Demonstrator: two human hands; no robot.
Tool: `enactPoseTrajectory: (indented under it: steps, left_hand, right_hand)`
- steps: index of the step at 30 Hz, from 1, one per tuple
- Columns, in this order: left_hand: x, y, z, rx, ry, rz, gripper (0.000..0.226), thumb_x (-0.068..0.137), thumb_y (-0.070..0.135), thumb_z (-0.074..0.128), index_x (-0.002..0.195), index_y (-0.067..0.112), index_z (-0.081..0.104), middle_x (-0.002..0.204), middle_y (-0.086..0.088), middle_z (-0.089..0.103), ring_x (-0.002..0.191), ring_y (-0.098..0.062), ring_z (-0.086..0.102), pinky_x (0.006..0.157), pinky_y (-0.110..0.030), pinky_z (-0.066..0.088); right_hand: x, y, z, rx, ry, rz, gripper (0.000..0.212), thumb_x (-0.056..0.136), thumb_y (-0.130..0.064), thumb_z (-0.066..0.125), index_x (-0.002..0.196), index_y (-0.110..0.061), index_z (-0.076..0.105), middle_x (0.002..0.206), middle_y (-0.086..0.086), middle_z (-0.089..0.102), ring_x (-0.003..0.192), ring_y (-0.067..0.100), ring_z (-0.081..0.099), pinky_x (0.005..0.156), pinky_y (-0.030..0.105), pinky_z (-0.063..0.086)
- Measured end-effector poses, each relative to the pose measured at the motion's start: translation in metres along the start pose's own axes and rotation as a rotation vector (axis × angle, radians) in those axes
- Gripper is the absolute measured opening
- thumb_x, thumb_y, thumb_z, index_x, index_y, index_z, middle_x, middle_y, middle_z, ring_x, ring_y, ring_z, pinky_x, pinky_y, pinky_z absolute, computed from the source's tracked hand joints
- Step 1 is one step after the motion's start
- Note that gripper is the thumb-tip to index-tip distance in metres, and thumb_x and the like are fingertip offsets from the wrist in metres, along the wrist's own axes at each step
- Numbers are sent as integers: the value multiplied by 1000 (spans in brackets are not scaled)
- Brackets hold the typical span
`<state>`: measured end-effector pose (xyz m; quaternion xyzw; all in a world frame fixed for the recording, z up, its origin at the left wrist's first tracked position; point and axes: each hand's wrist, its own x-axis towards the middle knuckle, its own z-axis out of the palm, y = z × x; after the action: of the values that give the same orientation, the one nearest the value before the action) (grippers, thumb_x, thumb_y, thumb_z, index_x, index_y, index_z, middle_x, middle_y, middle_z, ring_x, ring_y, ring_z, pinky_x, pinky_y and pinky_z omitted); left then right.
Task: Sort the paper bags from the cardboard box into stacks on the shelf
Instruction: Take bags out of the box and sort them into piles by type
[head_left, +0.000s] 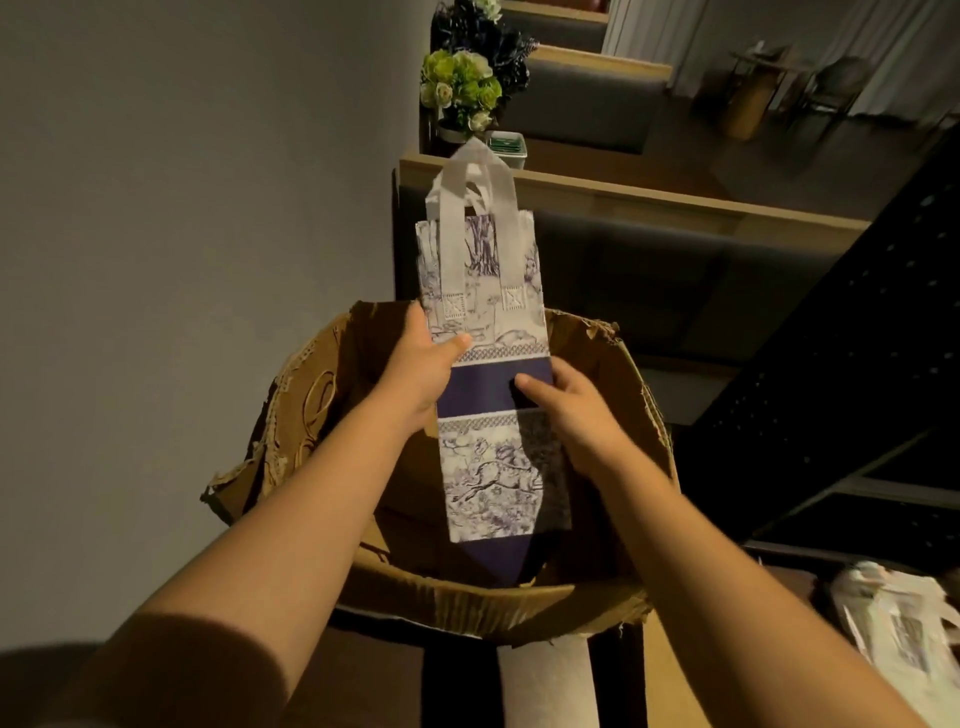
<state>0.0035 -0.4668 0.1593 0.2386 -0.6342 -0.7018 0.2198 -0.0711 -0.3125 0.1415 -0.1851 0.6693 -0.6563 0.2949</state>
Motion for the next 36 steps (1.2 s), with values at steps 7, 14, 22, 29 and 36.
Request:
enactPoseTrajectory:
  steps: [7,14,22,29,36]
  left_hand:
    - [-18,-2,20,-12,1,-58,32,96,13,56,128,19,50,119,-4,65,105,-19,65,89,-37,54]
    - [-54,-2,50,-10,-25,18,40,96,20,57,133,28,43,124,5,61,115,-13,59,103,-46,46]
    - [-91,32,98,24,-93,182,35,96,14,57,125,31,45,118,10,61,109,-6,62,95,-35,52]
    - [-138,59,158,9,-73,280,33,97,10,55,126,22,44,113,8,62,94,5,65,72,-13,53]
    - [-185,11,227,21,-61,179,34,96,13,57,124,29,46,117,9,62,105,-3,63,91,-30,52]
  right_hand:
    - [-8,-5,-2,22,155,-148,30,97,-4,52,126,-10,54,120,6,66,107,18,65,86,27,54]
    - [-28,-30,-23,-31,143,-268,28,96,-4,53,119,-21,56,119,-1,66,108,11,64,89,26,51]
    - [-76,-58,-66,44,166,-381,26,96,-6,54,119,-18,54,121,5,64,111,16,63,91,30,51]
    - [-124,-89,-120,53,134,-480,24,96,-4,53,113,-21,54,115,1,65,104,11,65,85,25,53]
    - [-173,-47,-194,6,126,-380,26,96,-11,56,115,-27,56,121,1,65,112,17,63,96,40,50]
